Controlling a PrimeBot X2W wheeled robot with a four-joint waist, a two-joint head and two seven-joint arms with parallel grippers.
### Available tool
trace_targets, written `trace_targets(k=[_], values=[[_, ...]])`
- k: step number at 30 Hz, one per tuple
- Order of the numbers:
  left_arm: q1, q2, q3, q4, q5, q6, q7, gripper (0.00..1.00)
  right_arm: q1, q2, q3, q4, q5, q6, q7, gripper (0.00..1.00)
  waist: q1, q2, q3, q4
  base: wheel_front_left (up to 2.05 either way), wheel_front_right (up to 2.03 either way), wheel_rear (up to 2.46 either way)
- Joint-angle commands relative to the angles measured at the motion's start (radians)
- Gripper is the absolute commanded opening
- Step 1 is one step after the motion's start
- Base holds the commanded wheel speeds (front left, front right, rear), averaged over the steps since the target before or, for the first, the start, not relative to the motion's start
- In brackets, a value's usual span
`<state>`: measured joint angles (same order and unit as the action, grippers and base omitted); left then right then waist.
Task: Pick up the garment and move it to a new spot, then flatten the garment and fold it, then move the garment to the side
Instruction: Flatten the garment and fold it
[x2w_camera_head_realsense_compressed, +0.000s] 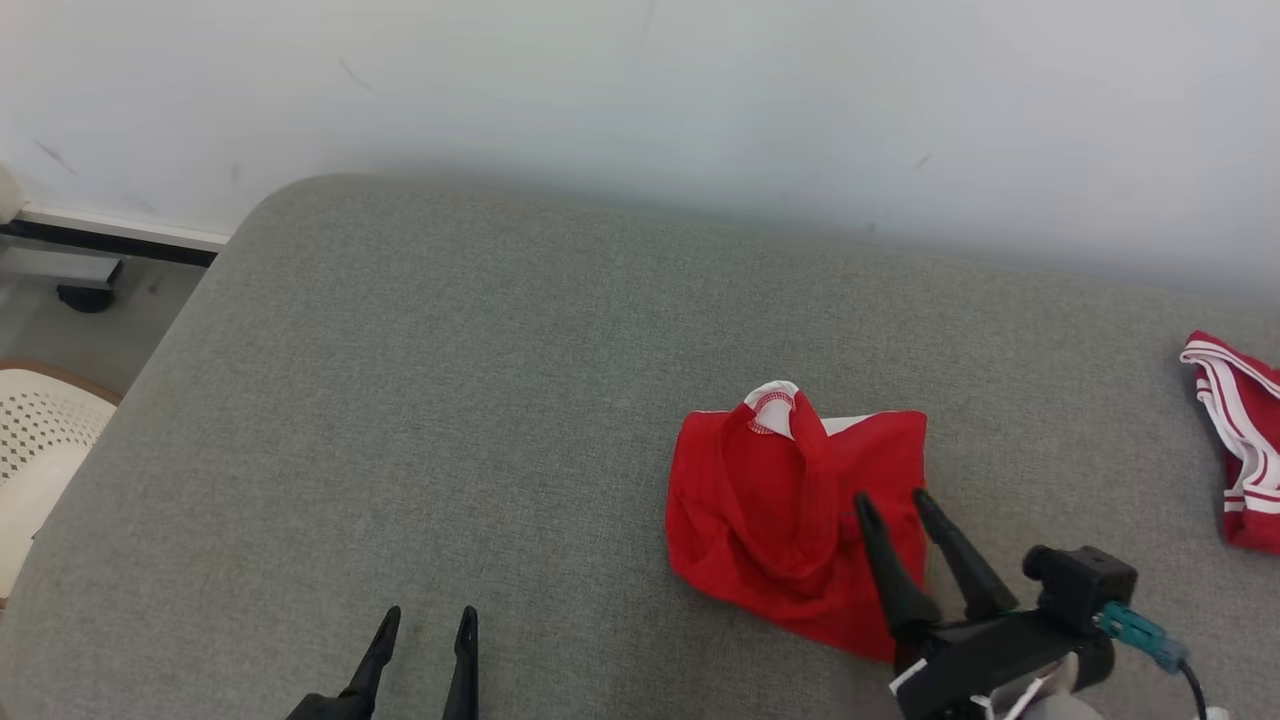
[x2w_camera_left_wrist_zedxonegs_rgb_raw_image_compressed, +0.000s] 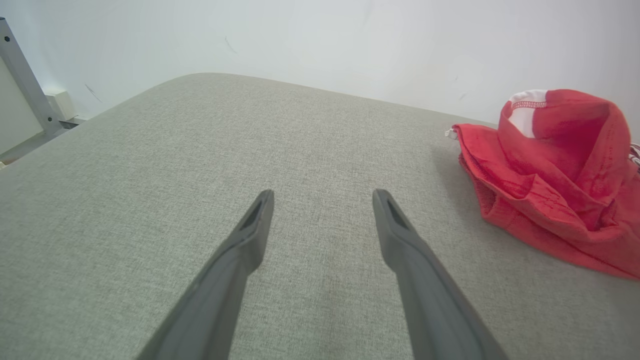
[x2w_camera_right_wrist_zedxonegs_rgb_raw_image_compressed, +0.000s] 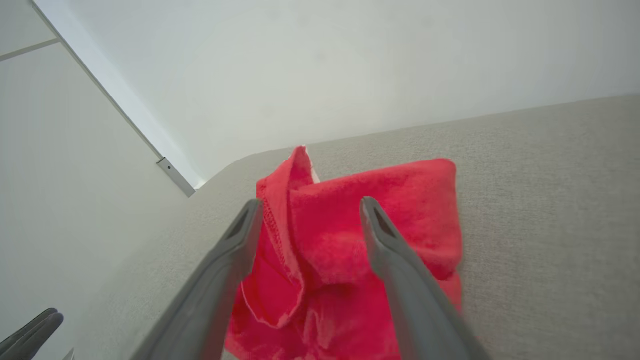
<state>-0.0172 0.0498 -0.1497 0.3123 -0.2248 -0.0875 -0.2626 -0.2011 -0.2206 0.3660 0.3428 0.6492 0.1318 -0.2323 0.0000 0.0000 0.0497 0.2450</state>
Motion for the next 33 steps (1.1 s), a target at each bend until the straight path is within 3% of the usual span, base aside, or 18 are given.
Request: trace_targets(k=[1,2,3,4,5,10,15,33], values=[[0.01,0.001,0.005,-0.006,-0.004,0.006,-0.003,1.0,0.02,-0.017,-0.032,-0.004,-0.026,-0.002,-0.014,1.0,0.0,0.0,0.003,-0.003,0.0,0.0,0.0],[0.011,0.001,0.006,-0.008,-0.005,0.008,-0.003,1.0,0.023,-0.02,-0.052,-0.009,-0.044,-0.002,-0.019,0.91,0.0,0.0,0.004,-0.005,0.0,0.0,0.0],[0.012,0.001,0.009,-0.013,-0.005,0.007,-0.003,1.0,0.029,-0.018,-0.075,-0.011,-0.057,-0.002,-0.023,0.66,0.0,0.0,0.005,-0.009,0.0,0.0,0.0],[0.013,0.001,0.01,-0.017,-0.004,0.007,-0.003,1.0,0.038,-0.014,-0.096,-0.01,-0.065,-0.002,-0.025,0.38,0.0,0.0,0.005,-0.011,0.0,0.0,0.0],[0.014,0.001,0.01,-0.022,0.0,0.006,-0.003,1.0,0.046,-0.01,-0.118,-0.008,-0.074,-0.002,-0.027,0.0,0.0,0.0,0.005,-0.012,0.0,0.0,0.0],[0.014,0.001,0.009,-0.043,0.014,0.009,-0.003,1.0,0.054,-0.013,-0.157,0.01,-0.144,-0.002,-0.032,0.0,0.0,0.0,0.005,-0.014,0.0,0.0,0.0],[0.019,0.001,0.006,-0.061,0.028,0.017,-0.003,1.0,0.082,0.026,-0.151,0.017,-0.216,-0.002,-0.032,0.0,0.0,0.0,0.002,-0.008,0.0,0.0,0.0],[0.001,0.001,0.0,-0.054,0.034,0.009,-0.003,1.0,-0.035,0.153,-0.109,0.234,-0.297,-0.002,-0.033,0.0,0.0,0.0,0.014,0.047,0.0,0.0,0.0]])
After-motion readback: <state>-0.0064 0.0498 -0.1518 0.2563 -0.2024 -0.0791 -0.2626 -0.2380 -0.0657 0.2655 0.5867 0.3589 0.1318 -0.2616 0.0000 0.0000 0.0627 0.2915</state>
